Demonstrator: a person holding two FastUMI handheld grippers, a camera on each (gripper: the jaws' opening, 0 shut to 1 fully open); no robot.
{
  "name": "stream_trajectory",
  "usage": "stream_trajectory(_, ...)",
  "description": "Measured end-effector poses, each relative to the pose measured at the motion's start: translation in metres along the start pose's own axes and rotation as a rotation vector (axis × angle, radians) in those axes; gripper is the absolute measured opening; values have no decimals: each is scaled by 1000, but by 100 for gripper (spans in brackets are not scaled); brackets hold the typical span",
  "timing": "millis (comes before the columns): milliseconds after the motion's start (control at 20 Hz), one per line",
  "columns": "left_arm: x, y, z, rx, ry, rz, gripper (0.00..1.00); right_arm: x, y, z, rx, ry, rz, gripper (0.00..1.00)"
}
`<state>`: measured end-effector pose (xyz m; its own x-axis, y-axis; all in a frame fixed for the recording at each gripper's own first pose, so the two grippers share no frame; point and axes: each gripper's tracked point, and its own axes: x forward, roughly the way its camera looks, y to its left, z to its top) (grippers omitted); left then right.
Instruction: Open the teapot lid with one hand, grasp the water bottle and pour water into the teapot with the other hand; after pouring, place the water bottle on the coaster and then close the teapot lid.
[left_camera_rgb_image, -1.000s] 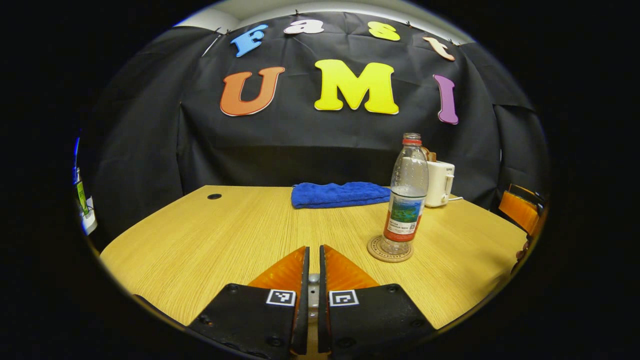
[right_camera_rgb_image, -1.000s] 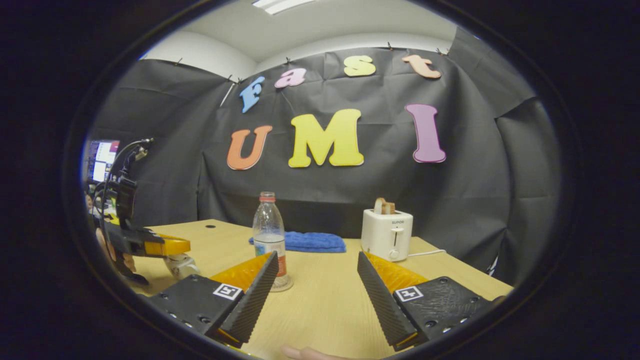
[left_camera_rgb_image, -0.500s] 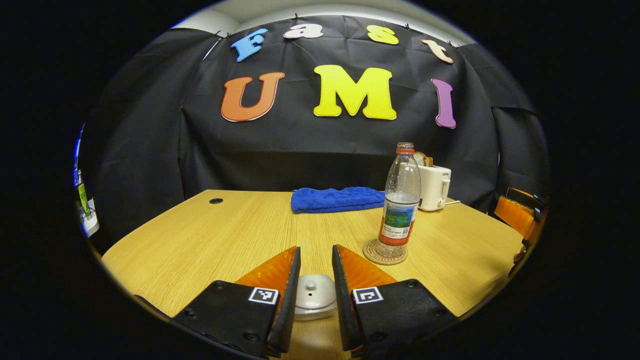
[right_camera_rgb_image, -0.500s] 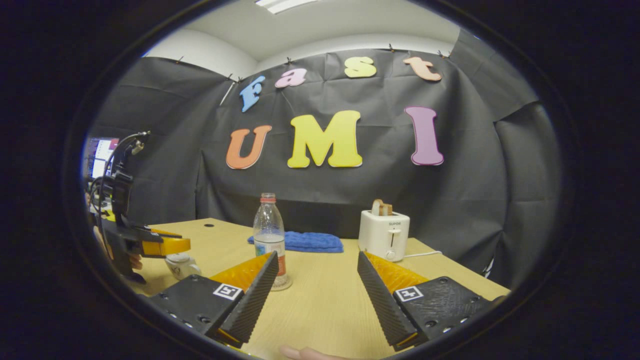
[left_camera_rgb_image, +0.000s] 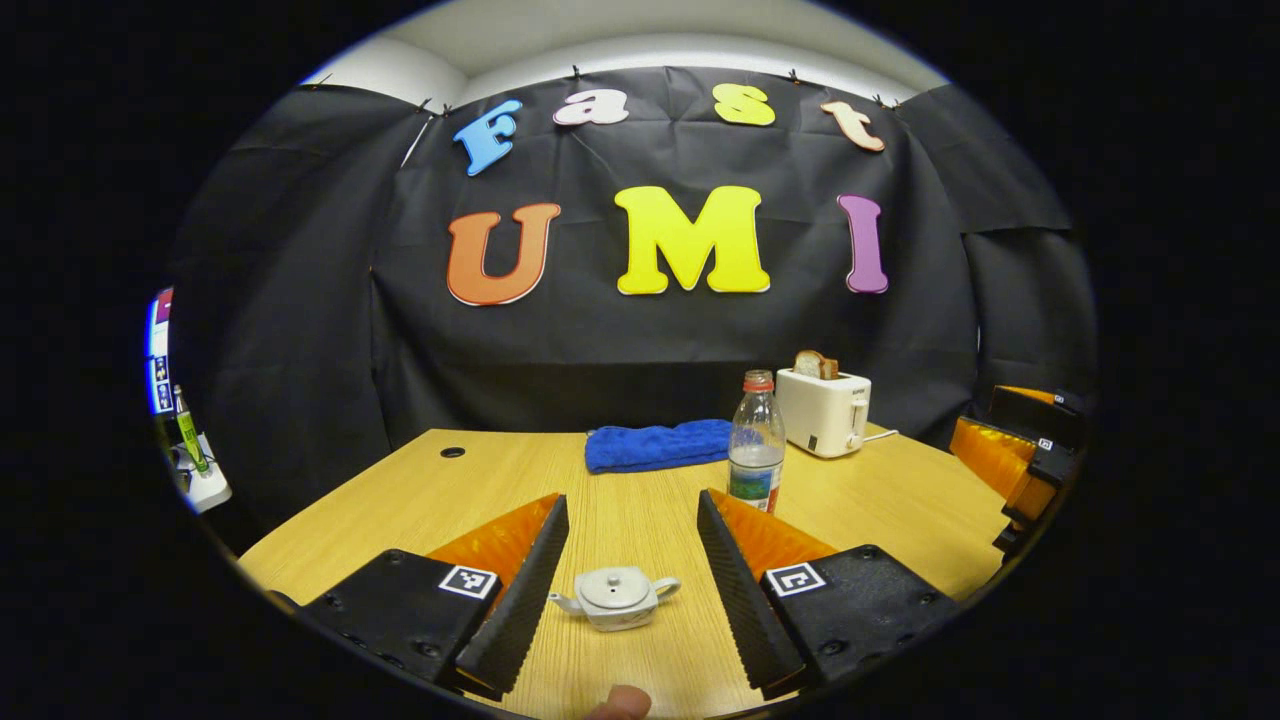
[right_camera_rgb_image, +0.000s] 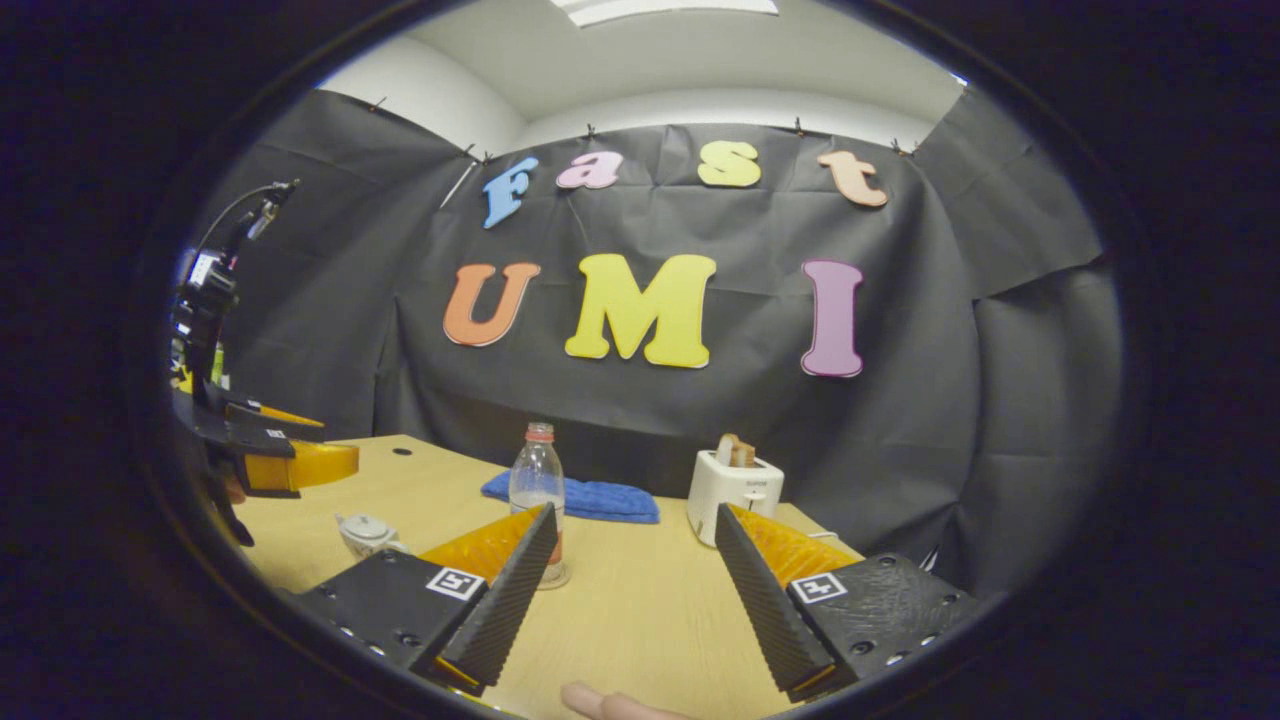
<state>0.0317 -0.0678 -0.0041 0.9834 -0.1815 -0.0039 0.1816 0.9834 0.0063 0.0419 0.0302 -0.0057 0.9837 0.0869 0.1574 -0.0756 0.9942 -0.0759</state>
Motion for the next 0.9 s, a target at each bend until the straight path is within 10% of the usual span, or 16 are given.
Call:
stream_trajectory(250, -43, 19, 33, -27, -37, 70, 98, -41, 1, 30, -14, 17, -39, 98)
stream_trajectory(900, -88, -6, 59, -49, -110, 40, 98, -88, -36, 32, 93, 83, -101, 95)
